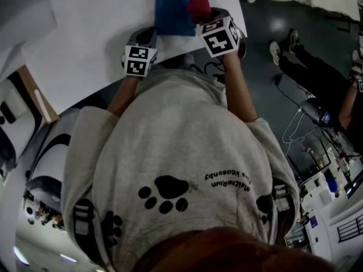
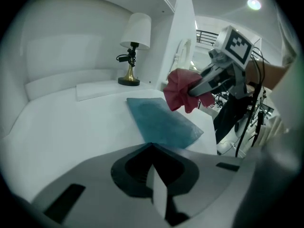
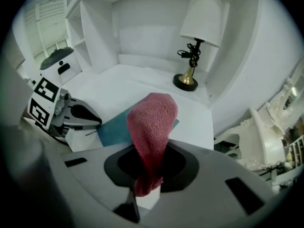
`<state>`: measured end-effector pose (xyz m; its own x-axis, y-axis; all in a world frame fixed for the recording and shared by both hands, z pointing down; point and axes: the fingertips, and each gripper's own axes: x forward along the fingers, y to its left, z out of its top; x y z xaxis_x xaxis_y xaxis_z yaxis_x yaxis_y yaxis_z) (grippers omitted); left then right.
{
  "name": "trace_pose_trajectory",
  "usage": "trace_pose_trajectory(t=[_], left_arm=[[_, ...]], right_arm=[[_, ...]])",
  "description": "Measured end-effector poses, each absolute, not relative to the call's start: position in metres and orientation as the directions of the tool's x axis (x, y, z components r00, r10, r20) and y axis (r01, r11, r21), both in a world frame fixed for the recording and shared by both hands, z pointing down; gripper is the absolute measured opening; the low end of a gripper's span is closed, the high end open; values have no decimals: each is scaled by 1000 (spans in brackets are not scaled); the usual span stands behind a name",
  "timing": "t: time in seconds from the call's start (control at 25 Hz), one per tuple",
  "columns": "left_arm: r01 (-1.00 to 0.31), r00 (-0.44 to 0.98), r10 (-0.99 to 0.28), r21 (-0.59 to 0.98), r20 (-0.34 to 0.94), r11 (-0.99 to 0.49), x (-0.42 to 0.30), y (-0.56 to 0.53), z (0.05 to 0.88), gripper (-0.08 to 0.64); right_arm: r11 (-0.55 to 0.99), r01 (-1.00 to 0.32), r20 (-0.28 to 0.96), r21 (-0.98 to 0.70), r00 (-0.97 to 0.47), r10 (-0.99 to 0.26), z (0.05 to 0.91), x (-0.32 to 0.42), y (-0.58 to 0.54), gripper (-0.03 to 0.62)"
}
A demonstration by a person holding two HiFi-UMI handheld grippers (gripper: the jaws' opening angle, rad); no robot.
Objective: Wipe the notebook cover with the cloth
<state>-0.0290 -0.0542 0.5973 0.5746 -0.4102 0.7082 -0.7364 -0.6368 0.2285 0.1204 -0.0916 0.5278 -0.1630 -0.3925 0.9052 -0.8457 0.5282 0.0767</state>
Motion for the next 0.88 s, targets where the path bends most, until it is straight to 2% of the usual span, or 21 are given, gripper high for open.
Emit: trace_pose_trajectory(t=[0.2,0.44,0.68,0.88], left_arm=[[-733,579,-406,234,707,-638,-33,-52,597,11],[-717,581,-393,221,712,-660,-30,-49,597,11],[-712,578,-387,213,718,-668,-29,-48,598,11],[-713,578,-384,215,720,-668,-30,-47,599,11]], right_arm=[[587,-809,866,18,-281,-414,506,65,-92,71],[651,-756,847,-70,-390,-361,520,6,-84,71],[666,-735,887,-126,-384,-255,571,-10,-74,71],[658,-742,900,-131,-367,-234,585,-8,-72,71]])
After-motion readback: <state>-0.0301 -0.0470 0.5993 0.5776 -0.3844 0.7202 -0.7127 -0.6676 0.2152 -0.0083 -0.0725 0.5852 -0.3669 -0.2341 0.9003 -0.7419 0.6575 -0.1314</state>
